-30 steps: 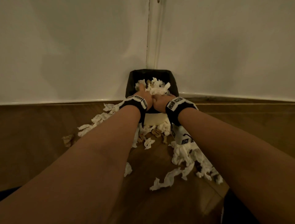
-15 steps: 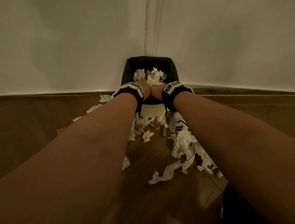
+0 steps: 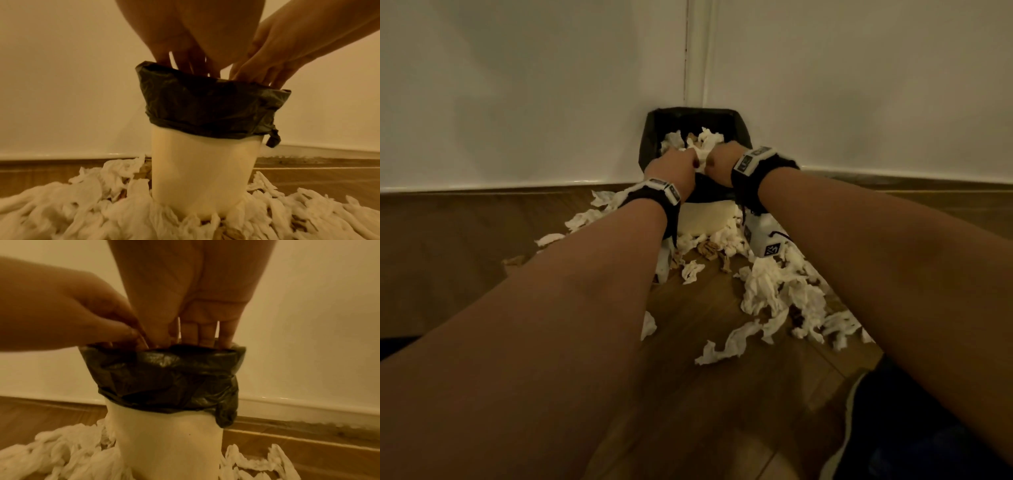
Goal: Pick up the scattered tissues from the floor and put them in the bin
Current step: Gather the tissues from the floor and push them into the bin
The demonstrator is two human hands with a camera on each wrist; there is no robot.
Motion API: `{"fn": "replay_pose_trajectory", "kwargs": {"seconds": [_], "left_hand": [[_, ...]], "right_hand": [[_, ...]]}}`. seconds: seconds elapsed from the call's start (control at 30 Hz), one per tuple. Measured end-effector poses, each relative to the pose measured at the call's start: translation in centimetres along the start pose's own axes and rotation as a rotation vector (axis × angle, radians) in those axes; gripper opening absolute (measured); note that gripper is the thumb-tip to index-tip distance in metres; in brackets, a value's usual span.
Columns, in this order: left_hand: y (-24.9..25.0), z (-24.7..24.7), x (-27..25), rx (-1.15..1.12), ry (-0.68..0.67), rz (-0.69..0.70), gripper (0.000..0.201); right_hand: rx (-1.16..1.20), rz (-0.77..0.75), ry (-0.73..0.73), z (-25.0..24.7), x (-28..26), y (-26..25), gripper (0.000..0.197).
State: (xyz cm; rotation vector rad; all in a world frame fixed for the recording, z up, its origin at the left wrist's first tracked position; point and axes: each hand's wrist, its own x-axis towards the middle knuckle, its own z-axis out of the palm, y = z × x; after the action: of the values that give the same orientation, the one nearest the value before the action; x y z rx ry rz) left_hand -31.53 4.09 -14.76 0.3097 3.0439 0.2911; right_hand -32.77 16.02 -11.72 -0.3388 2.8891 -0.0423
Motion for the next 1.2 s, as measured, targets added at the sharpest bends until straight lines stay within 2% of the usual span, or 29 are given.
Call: {"fn": "replay_pose_trajectory", "kwargs": {"seconds": [0.1,0.13,0.2,0.27,0.37,0.47,0.63,0.7,0.8,0.87,0.93,1.07,1.2], "left_hand": [[0.6,0.6,-3.2,-0.020,0.369,0.042,0.032],[1.0,1.0,-4.3,-0.035,0.455,0.056,0.031],[1.8,2.3,-6.5,-0.086,0.514,0.113,0.029],[2.9,4.0,-8.8,-0.079,0.440,0.182,0.026],[4.1,7.2,-11.9,-0.061,0.237,0.245,0.022],[4.6,10.6,-14.3,-0.094,0.065,0.217,0.021],[5.9,14.8,-16.8,-0.239,-0.342,0.122,0.024],[6.3,16.3,-17.6,-0.213,-0.464,0.098,0.032],[6.6,18.2,-18.8,-0.167,-0.650,0.070,0.060],[6.7,19.2,-19.3,-0.143,-0.746,0.072,0.070],[6.8,19.6,-19.6,-0.153,-0.818,0.059,0.070],[7.4,19.3,-19.1,-0.119,-0.819,0.113,0.058],[8.1,18.2,-18.4,-0.167,-0.867,0.030,0.043]], "right_hand": [[0.134,0.024,0.202,-1.0,-2.1,1.3,0.033],[0.205,0.053,0.287,-1.2,-3.1,1.9,0.032],[0.340,0.134,0.430,-0.6,-5.2,3.4,0.028],[0.456,0.217,0.496,0.9,-7.3,4.9,0.024],[0.531,0.342,0.500,3.7,-10.6,6.7,0.021],[0.565,0.469,0.418,7.5,-13.9,8.1,0.023],[0.628,0.581,0.244,12.7,-17.8,9.0,0.024],[0.630,0.628,0.193,14.2,-18.8,9.0,0.025],[0.670,0.683,0.161,16.2,-19.9,8.8,0.027],[0.680,0.696,0.143,17.4,-20.6,8.9,0.028],[0.697,0.713,0.126,18.4,-21.2,9.0,0.026],[0.701,0.718,0.078,19.9,-21.7,8.9,0.023],[0.702,0.650,-0.001,21.1,-21.9,8.1,0.026]]}}
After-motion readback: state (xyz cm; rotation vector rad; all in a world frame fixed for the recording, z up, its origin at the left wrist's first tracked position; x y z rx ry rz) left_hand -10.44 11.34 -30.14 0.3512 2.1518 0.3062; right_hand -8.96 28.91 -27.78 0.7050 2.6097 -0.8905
